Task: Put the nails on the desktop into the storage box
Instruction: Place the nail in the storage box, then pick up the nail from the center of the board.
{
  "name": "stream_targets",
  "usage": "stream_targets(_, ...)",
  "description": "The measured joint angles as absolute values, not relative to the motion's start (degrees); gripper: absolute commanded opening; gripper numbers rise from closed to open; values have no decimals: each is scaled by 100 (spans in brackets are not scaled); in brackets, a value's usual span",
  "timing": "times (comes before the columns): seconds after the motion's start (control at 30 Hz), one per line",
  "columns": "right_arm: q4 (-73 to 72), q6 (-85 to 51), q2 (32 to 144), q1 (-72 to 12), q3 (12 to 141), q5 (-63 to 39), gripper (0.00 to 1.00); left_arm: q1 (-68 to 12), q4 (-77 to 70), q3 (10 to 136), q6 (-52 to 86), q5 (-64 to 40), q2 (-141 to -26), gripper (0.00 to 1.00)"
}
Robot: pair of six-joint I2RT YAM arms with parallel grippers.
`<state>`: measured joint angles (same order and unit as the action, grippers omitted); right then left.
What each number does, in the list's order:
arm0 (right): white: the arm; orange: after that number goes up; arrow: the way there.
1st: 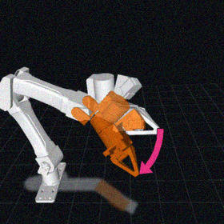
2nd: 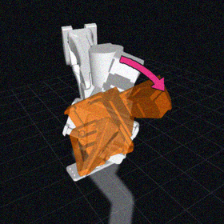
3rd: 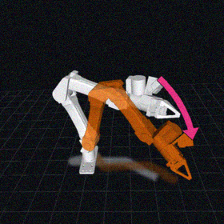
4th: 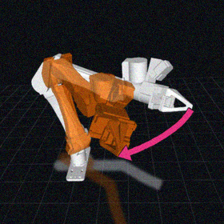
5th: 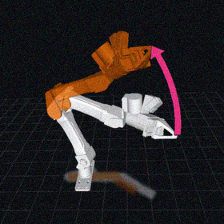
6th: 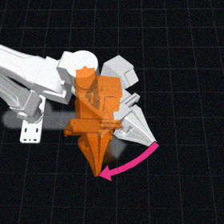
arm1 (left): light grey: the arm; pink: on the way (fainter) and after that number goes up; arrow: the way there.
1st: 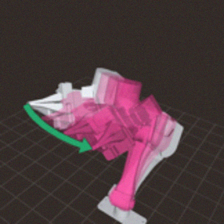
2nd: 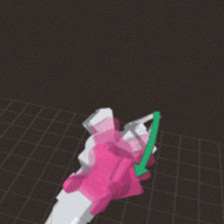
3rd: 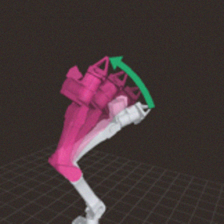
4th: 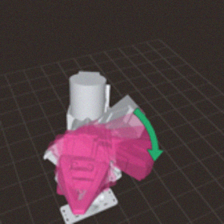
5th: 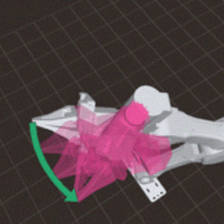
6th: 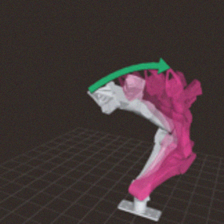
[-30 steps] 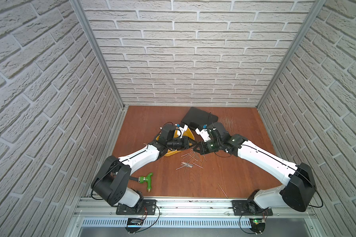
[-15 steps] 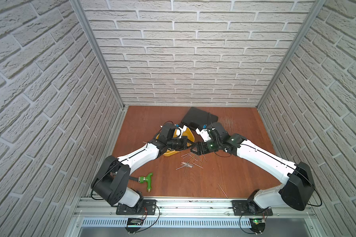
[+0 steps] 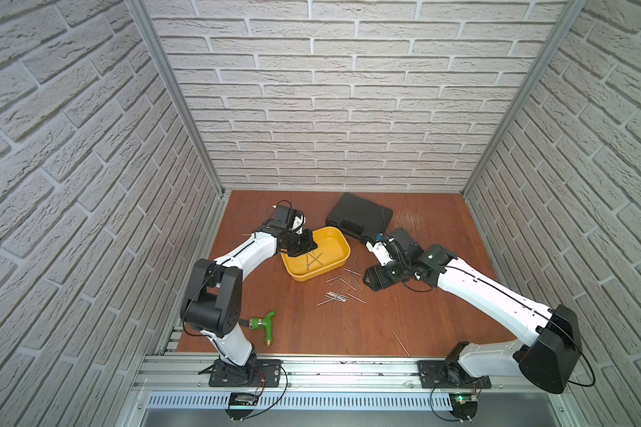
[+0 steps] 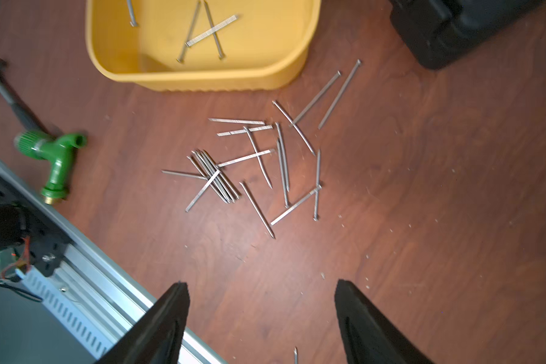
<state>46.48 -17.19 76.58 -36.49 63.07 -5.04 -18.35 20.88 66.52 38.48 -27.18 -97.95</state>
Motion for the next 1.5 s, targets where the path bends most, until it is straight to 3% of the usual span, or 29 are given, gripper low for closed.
stream_targets(0.43,5328,-2668,6779,-3688,4611,-246,71,-1844,2373,6938,3446,-2475,-10628,1)
stream_targets(0.77,4991,-3708,6495,-3999,3500,-607,63,-1844,2408,6936,3409,-2475,-10755,32)
stream_targets(1.33,4733,-4182,7057,-4692,3240,-421,53,-2001,2416,6755,3500,-2532,-9815,39)
stream_targets(1.5,4797,-4185,7253,-4705,3306,-294,33,-2016,2486,6740,3575,-2541,-9445,40)
